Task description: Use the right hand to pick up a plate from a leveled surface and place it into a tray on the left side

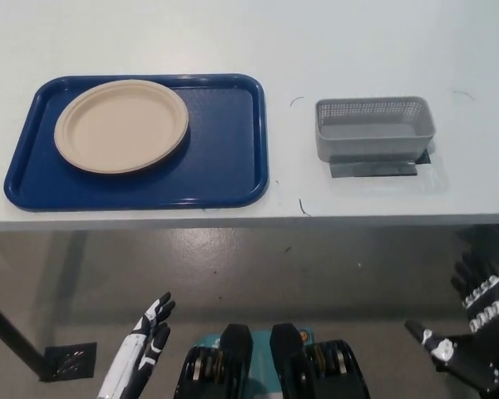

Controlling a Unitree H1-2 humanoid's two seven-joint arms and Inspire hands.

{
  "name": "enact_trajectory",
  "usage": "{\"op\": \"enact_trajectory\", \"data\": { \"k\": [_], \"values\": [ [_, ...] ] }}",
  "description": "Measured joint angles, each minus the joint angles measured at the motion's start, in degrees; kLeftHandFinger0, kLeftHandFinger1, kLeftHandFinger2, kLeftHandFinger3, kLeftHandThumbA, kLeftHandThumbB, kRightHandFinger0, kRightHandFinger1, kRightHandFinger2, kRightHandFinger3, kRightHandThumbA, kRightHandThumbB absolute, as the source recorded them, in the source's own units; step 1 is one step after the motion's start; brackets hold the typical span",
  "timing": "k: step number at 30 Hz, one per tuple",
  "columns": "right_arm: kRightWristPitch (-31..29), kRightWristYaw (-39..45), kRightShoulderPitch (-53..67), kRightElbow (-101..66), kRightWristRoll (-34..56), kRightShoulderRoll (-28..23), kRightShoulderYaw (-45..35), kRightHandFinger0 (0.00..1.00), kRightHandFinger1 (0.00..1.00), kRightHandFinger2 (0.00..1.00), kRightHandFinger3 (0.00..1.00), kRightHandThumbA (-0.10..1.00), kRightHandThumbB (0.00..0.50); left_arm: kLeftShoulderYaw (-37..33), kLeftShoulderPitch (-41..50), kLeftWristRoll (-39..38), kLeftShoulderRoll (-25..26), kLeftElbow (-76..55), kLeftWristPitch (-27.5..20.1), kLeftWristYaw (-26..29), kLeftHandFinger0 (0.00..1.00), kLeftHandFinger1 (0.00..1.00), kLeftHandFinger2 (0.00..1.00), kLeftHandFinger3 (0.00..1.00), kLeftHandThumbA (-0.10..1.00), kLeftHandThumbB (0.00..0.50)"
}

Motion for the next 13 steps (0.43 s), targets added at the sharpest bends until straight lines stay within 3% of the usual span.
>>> {"op": "enact_trajectory", "data": {
  "k": [4, 13],
  "values": [
    [-3.44, 0.24, -1.38, 8.71, -2.86, -0.47, 0.58, 1.0, 1.0, 1.0, 1.0, 1.0, 0.298, 0.01, -0.25, -0.11, -0.24, 0.0, -0.28, 0.0, 1.0, 1.0, 1.0, 1.0, 1.0, 0.054],
    [-9.99, 1.19, -5.16, 25.02, -6.76, -0.46, 1.87, 1.0, 1.0, 1.0, 1.0, 1.0, 0.25, 0.44, -0.18, -0.2, -0.35, 0.08, -1.66, 0.07, 1.0, 1.0, 1.0, 1.0, 1.0, 0.049]
  ]
}}
